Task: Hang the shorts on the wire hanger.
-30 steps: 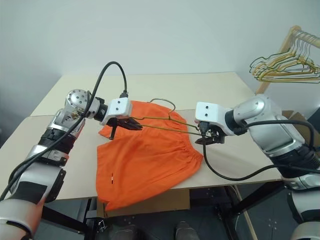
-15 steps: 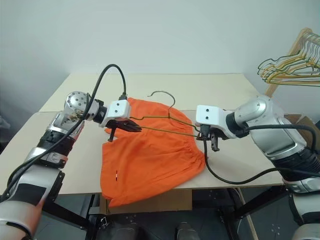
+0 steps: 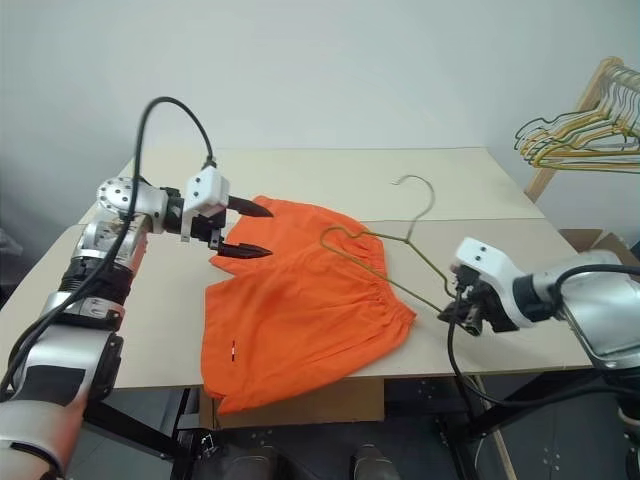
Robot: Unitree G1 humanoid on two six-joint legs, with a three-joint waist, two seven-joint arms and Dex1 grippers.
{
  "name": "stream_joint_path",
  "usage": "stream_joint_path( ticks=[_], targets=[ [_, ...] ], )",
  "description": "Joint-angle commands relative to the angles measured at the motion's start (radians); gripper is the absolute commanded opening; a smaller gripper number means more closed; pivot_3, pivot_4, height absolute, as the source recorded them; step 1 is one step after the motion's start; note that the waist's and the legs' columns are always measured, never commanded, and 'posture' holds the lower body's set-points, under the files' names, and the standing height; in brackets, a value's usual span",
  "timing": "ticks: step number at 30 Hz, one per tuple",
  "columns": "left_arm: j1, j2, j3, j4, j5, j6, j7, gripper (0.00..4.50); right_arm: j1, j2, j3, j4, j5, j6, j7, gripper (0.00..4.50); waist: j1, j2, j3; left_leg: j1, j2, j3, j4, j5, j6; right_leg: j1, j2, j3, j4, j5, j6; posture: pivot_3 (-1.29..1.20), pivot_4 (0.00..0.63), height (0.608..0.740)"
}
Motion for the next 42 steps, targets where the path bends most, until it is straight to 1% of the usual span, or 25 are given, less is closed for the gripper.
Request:
stream_joint_path(
  ticks=[1, 5, 7, 11, 15, 18, 25, 28, 31, 34, 38, 42],
  targets=[
    [0.087, -0.005, 0.068, -0.186, -0.097, 0.083, 0.043, 4.45, 0.027, 0.003, -0.108, 0.085, 0.071, 0.131, -0.035, 0.0, -0.004, 0.001, -0.001, 0.001, 0.0, 0.0, 0.0, 0.0, 0.0, 0.0, 0.0, 0.0, 0.0, 0.0, 0.0, 0.09, 0.0, 0.74],
    [0.208, 0.013, 0.076, -0.382, -0.172, 0.155, 0.024, 4.45, 0.006, 0.027, -0.105, 0.235, 0.12, 0.242, -0.071, 0.0, -0.012, 0.001, -0.001, 0.002, 0.0, 0.0, 0.0, 0.0, 0.0, 0.001, 0.001, 0.001, 0.002, 0.0, 0.0, 0.1, 0.0, 0.74],
    [0.253, 0.022, 0.075, -0.453, -0.192, 0.183, 0.029, 4.45, -0.01, 0.038, -0.059, 0.299, 0.128, 0.248, -0.068, 0.0, -0.011, 0.001, -0.001, 0.003, 0.001, 0.0, 0.0, 0.0, 0.0, 0.002, 0.002, 0.001, 0.002, 0.0, 0.0, 0.11, 0.0, 0.74],
    [0.29, 0.038, 0.073, -0.517, -0.207, 0.222, 0.047, 4.45, -0.075, 0.067, 0.022, 0.404, 0.135, 0.203, -0.043, 0.0, -0.011, 0.001, -0.001, 0.007, 0.001, 0.0, 0.0, 0.001, 0.0, 0.005, 0.002, 0.001, 0.001, 0.0, 0.001, 0.13, 0.0, 0.74],
    [0.306, 0.054, 0.072, -0.551, -0.218, 0.244, 0.056, 4.45, -0.149, 0.083, 0.101, 0.487, 0.143, 0.172, 0.015, 0.0, -0.01, 0.001, -0.001, 0.007, 0.001, 0.0, 0.0, 0.001, 0.0, 0.005, 0.002, 0.001, 0.001, 0.0, 0.001, 0.14, 0.0, 0.74],
    [0.317, 0.066, 0.074, -0.575, -0.228, 0.261, 0.057, 4.45, -0.158, 0.077, 0.14, 0.49, 0.15, 0.138, 0.065, 0.0, -0.006, 0.001, -0.001, 0.006, 0.001, -0.001, 0.0, 0.0, 0.001, 0.005, 0.002, 0.001, 0.0, -0.001, 0.001, 0.14, 0.0, 0.74],
    [0.331, 0.083, 0.074, -0.591, -0.239, 0.268, 0.058, 4.45, -0.132, 0.05, 0.165, 0.459, 0.175, 0.114, 0.134, 0.0, 0.019, 0.001, -0.001, 0.006, 0.001, -0.001, 0.0, 0.0, 0.001, 0.005, 0.002, 0.001, 0.0, -0.001, 0.001, 0.16, 0.0, 0.74],
    [0.33, 0.086, 0.07, -0.591, -0.243, 0.265, 0.058, 4.45, -0.071, 0.01, 0.149, 0.421, 0.208, 0.101, 0.181, 0.0, 0.03, 0.001, -0.001, 0.006, 0.001, -0.001, 0.0, 0.0, 0.001, 0.005, 0.002, 0.0, 0.0, -0.001, 0.001, 0.16, 0.0, 0.74],
    [0.331, 0.09, 0.066, -0.588, -0.243, 0.259, 0.055, 4.45, 0.027, -0.058, 0.135, 0.318, 0.248, 0.093, 0.226, 0.0, 0.042, 0.001, -0.001, 0.005, 0.001, -0.001, 0.0, 0.0, 0.001, 0.004, 0.002, 0.0, 0.0, -0.001, 0.001, 0.16, 0.0, 0.74],
    [0.331, 0.09, 0.062, -0.584, -0.241, 0.254, 0.053, 4.45, 0.08, -0.093, 0.113, 0.277, 0.277, 0.089, 0.237, 0.0, 0.046, 0.001, -0.001, 0.004, 0.001, -0.001, 0.0, 0.0, 0.0, 0.003, 0.002, 0.0, -0.001, -0.001, 0.001, 0.16, 0.0, 0.74],
    [0.338, 0.086, 0.055, -0.584, -0.237, 0.243, 0.052, 4.45, 0.037, -0.062, 0.092, 0.317, 0.291, 0.102, 0.198, 0.0, 0.039, 0.001, -0.001, 0.006, 0.001, 0.0, 0.0, 0.0, 0.0, 0.004, 0.002, 0.001, -0.001, -0.004, -0.004, 0.16, 0.0, 0.74],
    [0.332, 0.086, 0.052, -0.577, -0.232, 0.234, 0.053, 4.45, -0.062, 0.027, 0.135, 0.407, 0.262, 0.118, 0.135, 0.0, 0.037, 0.001, -0.001, 0.008, 0.002, 0.0, 0.0, 0.0, 0.0, 0.005, 0.004, 0.001, -0.001, -0.003, -0.004, 0.17, 0.0, 0.74]
  ],
)
